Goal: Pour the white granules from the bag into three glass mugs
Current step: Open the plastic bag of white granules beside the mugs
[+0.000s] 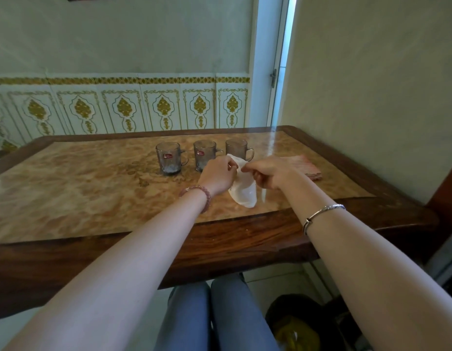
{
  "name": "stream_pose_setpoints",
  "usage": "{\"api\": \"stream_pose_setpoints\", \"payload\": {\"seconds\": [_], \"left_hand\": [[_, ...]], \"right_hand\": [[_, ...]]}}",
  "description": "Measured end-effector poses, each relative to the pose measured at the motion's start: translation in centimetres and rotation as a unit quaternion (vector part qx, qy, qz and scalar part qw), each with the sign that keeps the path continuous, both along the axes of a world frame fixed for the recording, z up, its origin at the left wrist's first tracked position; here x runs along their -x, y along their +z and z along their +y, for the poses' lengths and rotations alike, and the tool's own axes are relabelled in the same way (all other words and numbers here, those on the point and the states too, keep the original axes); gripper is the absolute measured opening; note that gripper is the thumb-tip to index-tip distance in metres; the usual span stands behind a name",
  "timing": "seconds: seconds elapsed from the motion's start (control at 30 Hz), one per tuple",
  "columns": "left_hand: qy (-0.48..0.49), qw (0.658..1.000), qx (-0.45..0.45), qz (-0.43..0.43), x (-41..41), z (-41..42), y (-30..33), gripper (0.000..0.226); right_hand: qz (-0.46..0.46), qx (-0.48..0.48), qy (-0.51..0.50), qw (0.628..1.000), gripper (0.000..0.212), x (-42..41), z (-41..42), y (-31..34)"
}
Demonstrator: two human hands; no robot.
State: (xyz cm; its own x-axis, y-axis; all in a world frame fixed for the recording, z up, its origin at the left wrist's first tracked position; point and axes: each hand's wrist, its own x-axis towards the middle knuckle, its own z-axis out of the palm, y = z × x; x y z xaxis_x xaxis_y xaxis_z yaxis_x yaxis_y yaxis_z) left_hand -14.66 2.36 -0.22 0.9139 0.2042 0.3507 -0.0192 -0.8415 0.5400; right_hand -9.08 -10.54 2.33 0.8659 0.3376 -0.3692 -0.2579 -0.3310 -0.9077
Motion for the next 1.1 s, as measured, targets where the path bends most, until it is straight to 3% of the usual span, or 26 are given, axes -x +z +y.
{"api": "stream_pose_setpoints", "payload": {"seconds": [0.23,0.33,0.57,0.77,0.87,1.0,1.1], "left_hand": [[-0.019,1.0,0.007,0.006,-0.2,0.4,0.2,0.027],[-0.027,0.999,0.014,0.011,-0.4,0.8,0.2,0.026],[-0.018,0.999,0.032,0.013,-1.1,1.0,0.9,0.024],[-0.002,0.997,0.077,0.009,-1.6,1.0,0.8,0.019],[0.001,0.988,0.156,0.012,-1.8,0.7,0.9,0.019],[0.025,0.922,0.387,0.021,-1.8,0.4,1.5,0.026],[0.025,0.887,0.46,0.031,-2.0,0.4,1.5,0.034]], "right_hand": [[0.033,-0.017,0.028,0.999,0.007,-0.4,0.2,0.8],[0.017,0.0,0.03,0.999,0.016,-0.2,0.5,1.3],[-0.187,0.147,-0.02,0.971,0.018,-0.4,1.9,2.5],[-0.301,0.144,-0.019,0.943,0.018,-0.8,2.0,2.2],[-0.312,0.127,-0.011,0.942,0.01,-0.8,1.8,2.1],[-0.302,0.089,-0.008,0.949,0.011,-0.7,1.9,1.7],[-0.29,0.079,-0.012,0.954,0.005,-1.0,2.1,1.4]]}}
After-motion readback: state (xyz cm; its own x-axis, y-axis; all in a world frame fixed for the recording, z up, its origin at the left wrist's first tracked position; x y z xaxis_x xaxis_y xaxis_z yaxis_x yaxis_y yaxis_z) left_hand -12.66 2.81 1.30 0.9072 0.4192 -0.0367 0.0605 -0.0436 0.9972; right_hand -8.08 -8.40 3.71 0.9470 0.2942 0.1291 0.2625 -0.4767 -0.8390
